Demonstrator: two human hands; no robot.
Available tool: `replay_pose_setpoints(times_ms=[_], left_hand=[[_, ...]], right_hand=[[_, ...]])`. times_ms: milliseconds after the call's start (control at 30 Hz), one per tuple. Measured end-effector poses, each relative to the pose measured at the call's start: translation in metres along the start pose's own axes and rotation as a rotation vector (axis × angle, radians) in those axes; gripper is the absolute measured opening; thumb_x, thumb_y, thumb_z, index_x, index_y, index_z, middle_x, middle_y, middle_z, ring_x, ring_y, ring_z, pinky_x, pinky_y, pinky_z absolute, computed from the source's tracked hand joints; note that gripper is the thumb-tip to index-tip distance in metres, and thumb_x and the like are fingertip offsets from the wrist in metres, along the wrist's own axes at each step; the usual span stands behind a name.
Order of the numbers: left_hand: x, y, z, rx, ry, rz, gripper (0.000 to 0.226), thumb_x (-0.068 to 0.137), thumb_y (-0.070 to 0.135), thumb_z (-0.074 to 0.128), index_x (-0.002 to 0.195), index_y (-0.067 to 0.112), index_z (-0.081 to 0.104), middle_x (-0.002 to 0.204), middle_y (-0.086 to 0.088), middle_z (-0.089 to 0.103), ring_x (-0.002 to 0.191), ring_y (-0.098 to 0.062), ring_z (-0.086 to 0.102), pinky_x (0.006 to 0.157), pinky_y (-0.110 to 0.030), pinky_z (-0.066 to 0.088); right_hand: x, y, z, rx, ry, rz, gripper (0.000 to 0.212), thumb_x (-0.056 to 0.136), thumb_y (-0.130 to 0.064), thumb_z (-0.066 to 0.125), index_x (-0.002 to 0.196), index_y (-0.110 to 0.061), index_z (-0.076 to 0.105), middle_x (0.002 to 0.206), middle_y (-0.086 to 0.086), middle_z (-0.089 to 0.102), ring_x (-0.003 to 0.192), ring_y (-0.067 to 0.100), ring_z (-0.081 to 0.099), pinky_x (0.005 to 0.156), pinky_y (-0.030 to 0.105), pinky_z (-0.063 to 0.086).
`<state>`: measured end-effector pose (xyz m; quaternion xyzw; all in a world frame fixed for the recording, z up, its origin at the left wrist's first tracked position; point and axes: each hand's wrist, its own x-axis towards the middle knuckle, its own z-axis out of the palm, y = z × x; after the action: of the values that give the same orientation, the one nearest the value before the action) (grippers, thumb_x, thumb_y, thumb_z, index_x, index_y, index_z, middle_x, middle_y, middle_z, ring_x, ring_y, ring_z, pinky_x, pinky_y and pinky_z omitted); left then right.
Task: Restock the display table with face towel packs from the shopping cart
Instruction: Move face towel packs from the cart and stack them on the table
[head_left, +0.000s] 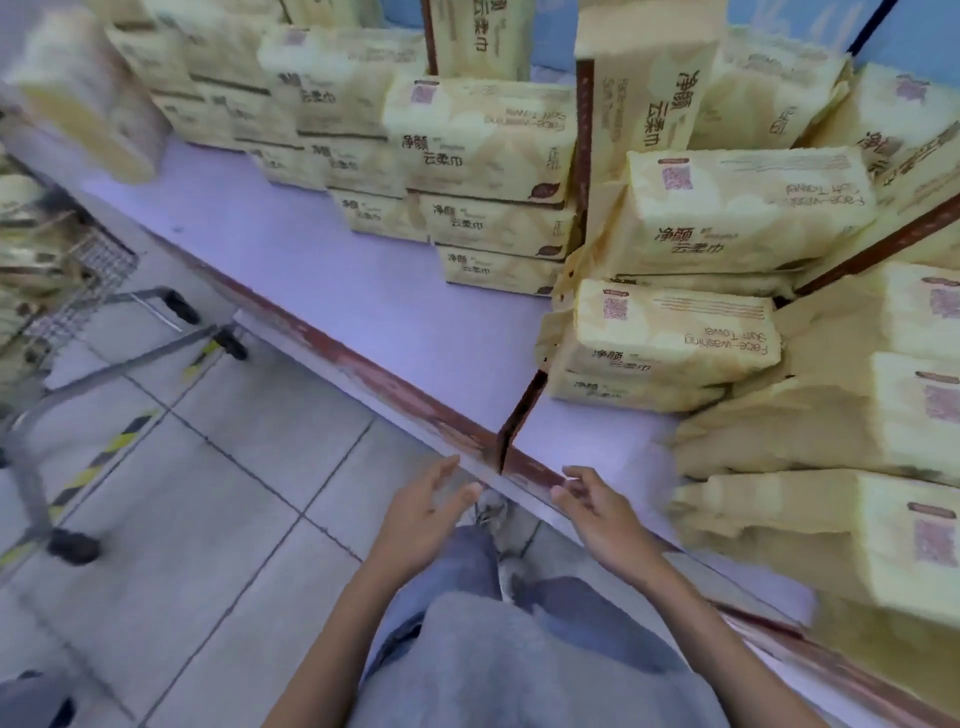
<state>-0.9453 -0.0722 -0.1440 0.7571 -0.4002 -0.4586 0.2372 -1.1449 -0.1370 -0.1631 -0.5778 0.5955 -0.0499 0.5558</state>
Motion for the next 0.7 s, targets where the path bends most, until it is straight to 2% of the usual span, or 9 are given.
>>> replay_pose_setpoints(times_ms=[67,267,367,467,567,700], left_hand=[[-0.028,-0.020,0.002,-0.041,0.086,-0.051,0.047,0.092,0.034,0.057,0.135,0.017,0.049,0.139,0.000,0.052,0.122,-0.013,0.048,0.098,-0.022,0.035],[-0.106,-0.076,0.002,-0.286,0.383,-0.277,0.042,0.093,0.029,0.058,0.132,0.019,0.051,0.134,0.005,0.053,0.123,-0.014,0.049,0.093,-0.023,0.036],[-0.135,-0.097,0.001,-0.402,0.516,-0.356,0.037,0.093,0.028,0.057,0.129,0.022,0.052,0.129,0.009,0.054,0.118,-0.010,0.051,0.091,-0.021,0.035],[-0.155,-0.115,-0.004,-0.515,0.648,-0.430,0.036,0.093,0.025,0.058,0.129,0.020,0.054,0.126,0.008,0.056,0.116,-0.011,0.052,0.089,-0.020,0.035],[-0.165,-0.133,-0.014,-0.604,0.742,-0.487,0.036,0.093,0.023,0.058,0.128,0.018,0.054,0.126,0.005,0.057,0.117,-0.014,0.054,0.090,-0.021,0.036],[-0.165,-0.157,-0.041,-0.705,0.825,-0.522,0.032,0.094,0.022,0.057,0.126,0.021,0.054,0.125,0.005,0.057,0.116,-0.013,0.053,0.091,-0.021,0.036]], right_hand=[[-0.005,0.000,0.011,-0.071,-0.084,-0.029,0.038,0.095,-0.034,0.050,0.129,-0.017,0.047,0.119,-0.003,0.054,0.110,0.017,0.054,0.090,0.027,0.040],[-0.011,-0.021,0.057,-0.310,-0.314,-0.178,0.041,0.095,-0.033,0.050,0.133,-0.017,0.045,0.123,0.000,0.056,0.108,0.015,0.053,0.095,0.031,0.039],[-0.012,-0.043,0.084,-0.384,-0.418,-0.256,0.042,0.095,-0.033,0.050,0.134,-0.017,0.044,0.120,-0.003,0.052,0.104,0.010,0.049,0.089,0.025,0.036],[-0.008,-0.065,0.115,-0.467,-0.512,-0.309,0.044,0.095,-0.035,0.050,0.135,-0.018,0.042,0.125,-0.001,0.052,0.107,0.013,0.049,0.086,0.024,0.033],[-0.002,-0.089,0.152,-0.540,-0.588,-0.359,0.047,0.094,-0.038,0.049,0.135,-0.018,0.042,0.126,0.000,0.053,0.113,0.019,0.053,0.097,0.034,0.040],[0.010,-0.123,0.205,-0.599,-0.680,-0.416,0.044,0.095,-0.035,0.049,0.135,-0.017,0.041,0.124,0.001,0.052,0.109,0.017,0.053,0.092,0.028,0.040]])
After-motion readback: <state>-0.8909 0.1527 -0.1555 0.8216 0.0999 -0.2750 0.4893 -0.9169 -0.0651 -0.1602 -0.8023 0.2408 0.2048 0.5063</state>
